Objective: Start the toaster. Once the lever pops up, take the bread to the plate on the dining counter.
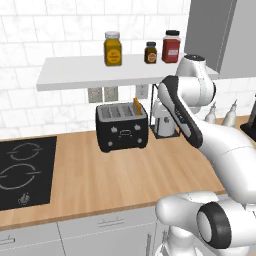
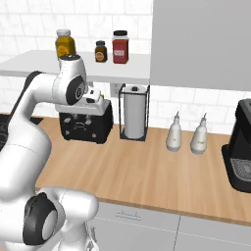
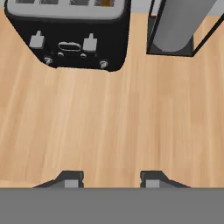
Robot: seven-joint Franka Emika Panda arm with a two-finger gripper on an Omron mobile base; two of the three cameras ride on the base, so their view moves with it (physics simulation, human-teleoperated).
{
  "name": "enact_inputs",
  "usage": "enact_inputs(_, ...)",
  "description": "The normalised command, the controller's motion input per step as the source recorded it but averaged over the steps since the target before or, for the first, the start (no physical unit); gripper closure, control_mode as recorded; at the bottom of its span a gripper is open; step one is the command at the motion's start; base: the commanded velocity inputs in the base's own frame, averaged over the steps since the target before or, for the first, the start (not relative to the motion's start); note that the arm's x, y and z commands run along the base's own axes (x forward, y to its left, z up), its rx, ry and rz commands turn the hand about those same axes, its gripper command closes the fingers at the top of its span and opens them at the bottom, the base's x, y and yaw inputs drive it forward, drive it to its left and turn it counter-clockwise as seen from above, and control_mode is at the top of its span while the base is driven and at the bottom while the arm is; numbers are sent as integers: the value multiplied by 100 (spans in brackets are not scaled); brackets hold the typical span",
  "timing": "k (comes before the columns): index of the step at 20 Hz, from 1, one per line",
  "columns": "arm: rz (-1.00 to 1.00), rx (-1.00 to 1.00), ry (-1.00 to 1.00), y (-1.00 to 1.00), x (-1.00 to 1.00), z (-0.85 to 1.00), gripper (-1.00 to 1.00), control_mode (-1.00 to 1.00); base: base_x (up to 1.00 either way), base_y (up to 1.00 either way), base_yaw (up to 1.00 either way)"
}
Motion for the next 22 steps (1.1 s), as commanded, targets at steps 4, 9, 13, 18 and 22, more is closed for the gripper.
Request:
enact_inputs(4, 0, 0, 0, 6, 0, -15, -100, -100, 0, 0, 0)
enact_inputs(9, -1, 0, -1, 16, 4, -32, -100, -100, 0, 0, 0)
enact_inputs(13, -7, 0, -11, 9, 29, -23, -100, -100, 0, 0, 0)
enact_inputs(18, -9, 0, -13, 2, 44, -8, -100, -100, 0, 0, 0)
enact_inputs(22, -6, 0, -10, 0, 43, -8, -100, -100, 0, 0, 0)
